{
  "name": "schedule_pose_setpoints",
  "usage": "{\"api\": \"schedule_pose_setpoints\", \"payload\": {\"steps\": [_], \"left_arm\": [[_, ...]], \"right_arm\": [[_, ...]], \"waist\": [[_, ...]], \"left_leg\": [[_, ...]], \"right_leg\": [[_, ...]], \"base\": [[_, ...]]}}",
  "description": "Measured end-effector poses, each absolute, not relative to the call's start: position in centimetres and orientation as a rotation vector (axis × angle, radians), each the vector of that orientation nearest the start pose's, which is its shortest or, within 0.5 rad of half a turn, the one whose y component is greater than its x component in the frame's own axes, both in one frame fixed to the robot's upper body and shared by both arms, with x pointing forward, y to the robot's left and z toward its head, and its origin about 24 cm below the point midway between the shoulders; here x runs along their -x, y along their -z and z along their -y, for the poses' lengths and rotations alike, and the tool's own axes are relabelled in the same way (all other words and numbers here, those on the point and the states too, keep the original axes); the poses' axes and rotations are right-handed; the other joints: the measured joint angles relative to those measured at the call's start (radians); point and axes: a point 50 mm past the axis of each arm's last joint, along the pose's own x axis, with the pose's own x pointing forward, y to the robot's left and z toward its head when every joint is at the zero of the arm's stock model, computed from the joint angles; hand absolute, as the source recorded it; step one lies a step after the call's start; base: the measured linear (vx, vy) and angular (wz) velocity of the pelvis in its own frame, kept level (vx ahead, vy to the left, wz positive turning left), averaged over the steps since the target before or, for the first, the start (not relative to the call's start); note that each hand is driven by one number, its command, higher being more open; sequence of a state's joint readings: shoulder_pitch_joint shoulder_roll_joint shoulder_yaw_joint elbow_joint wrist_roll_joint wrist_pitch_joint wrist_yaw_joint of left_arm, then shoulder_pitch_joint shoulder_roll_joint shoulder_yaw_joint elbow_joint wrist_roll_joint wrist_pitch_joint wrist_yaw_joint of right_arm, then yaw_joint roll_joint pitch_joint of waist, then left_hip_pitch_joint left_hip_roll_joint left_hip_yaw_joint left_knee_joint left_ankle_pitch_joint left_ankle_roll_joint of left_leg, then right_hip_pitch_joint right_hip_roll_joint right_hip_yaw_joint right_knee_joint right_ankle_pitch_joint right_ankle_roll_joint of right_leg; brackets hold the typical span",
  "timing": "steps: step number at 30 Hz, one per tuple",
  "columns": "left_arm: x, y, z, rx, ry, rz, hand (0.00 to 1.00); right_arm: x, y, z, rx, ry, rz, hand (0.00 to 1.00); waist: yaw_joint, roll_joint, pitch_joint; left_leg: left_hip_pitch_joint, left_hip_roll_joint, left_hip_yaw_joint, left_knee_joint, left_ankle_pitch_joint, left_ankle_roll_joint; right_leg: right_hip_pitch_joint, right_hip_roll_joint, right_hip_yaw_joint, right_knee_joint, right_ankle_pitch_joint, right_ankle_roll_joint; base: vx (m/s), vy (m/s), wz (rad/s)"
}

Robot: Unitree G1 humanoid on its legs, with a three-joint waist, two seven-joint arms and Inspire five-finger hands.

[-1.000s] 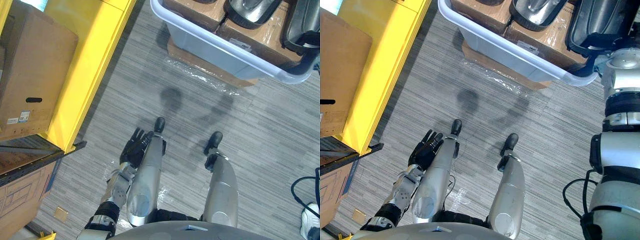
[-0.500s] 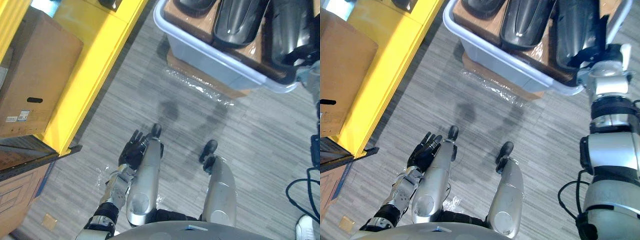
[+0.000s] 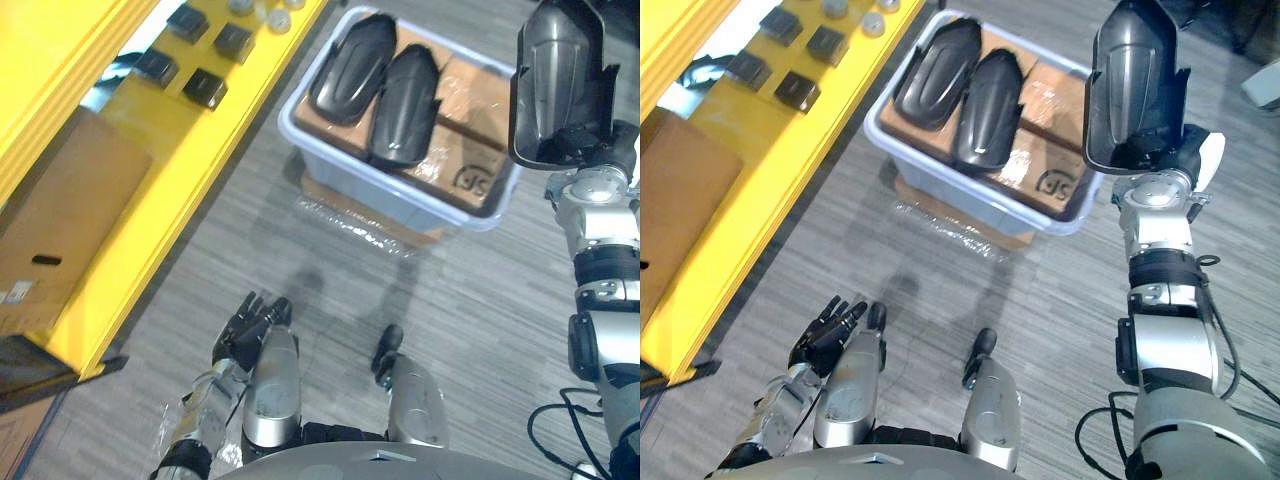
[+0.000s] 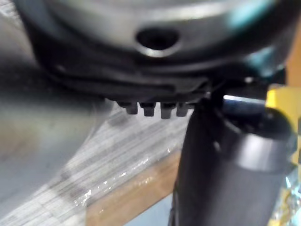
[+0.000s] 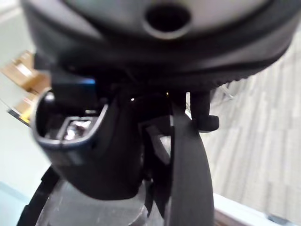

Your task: Walk over and take three plastic housings, then place them on the shelf

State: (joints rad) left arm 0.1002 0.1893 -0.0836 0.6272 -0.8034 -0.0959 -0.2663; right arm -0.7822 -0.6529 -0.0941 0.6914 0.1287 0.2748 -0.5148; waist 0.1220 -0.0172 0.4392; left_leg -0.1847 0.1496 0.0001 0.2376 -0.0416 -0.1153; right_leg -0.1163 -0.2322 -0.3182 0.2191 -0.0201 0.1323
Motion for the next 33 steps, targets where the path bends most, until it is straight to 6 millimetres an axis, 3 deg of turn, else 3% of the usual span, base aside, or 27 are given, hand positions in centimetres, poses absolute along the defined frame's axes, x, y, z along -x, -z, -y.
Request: {"api": "schedule_pose_setpoints", "payload": {"steps": [3, 7, 11, 16, 24, 33], "left_arm": [[-18.5, 7.4, -17.5, 0.599, 0.06, -0.454, 1.0], [-21.7, 3.6, -15.0, 0.577, 0.201, -0.333, 1.0], [-25.2, 0.2, -13.1, 0.618, 0.277, -0.242, 1.0], [-26.7, -2.1, -10.8, 0.781, 0.337, -0.216, 1.0], [-27.0, -3.7, -6.9, 0.987, 0.453, -0.227, 1.0], [-26.6, -3.7, -5.5, 1.01, 0.504, -0.269, 1.0]], "right_arm": [[-33.8, -17.6, 33.2, 0.462, 0.903, 0.055, 0.0], [-33.4, -16.1, 30.5, 0.598, 0.849, 0.133, 0.0], [-33.1, -14.3, 28.1, 0.68, 0.768, 0.18, 0.0], [-32.6, -12.3, 25.2, 0.673, 0.663, 0.23, 0.0], [-31.7, -9.7, 20.2, 0.63, 0.47, 0.307, 0.0], [-30.2, -6.3, 17.1, 0.589, 0.342, 0.233, 0.0]], "waist": [[-0.012, -0.018, -0.074], [-0.043, -0.041, -0.16], [-0.062, -0.04, -0.202], [-0.081, -0.035, -0.238], [-0.099, -0.019, -0.272], [-0.099, -0.008, -0.291]], "left_leg": [[0.042, 0.002, 0.011, -0.067, 0.015, -0.001], [0.093, 0.003, 0.04, -0.11, 0.017, -0.001], [0.152, 0.002, 0.071, -0.141, 0.016, -0.001], [0.211, -0.002, 0.098, -0.166, 0.017, -0.001], [0.245, -0.008, 0.114, -0.196, 0.027, -0.001], [0.251, -0.017, 0.112, -0.223, 0.044, 0.003]], "right_leg": [[0.053, 0.022, -0.005, -0.105, 0.041, 0.002], [0.105, 0.038, 0.004, -0.191, 0.076, 0.004], [0.139, 0.041, 0.029, -0.207, 0.08, 0.004], [0.176, 0.043, 0.054, -0.22, 0.086, 0.005], [0.194, 0.044, 0.074, -0.244, 0.103, 0.002], [0.192, 0.04, 0.074, -0.25, 0.105, 0.003]], "base": [[0.18, -0.027, -0.05], [0.08, -0.009, -0.17], [0.01, -0.007, -0.19], [-0.01, 0.005, -0.15], [-0.03, 0.002, -0.06], [0.0, 0.0, 0.0]]}}
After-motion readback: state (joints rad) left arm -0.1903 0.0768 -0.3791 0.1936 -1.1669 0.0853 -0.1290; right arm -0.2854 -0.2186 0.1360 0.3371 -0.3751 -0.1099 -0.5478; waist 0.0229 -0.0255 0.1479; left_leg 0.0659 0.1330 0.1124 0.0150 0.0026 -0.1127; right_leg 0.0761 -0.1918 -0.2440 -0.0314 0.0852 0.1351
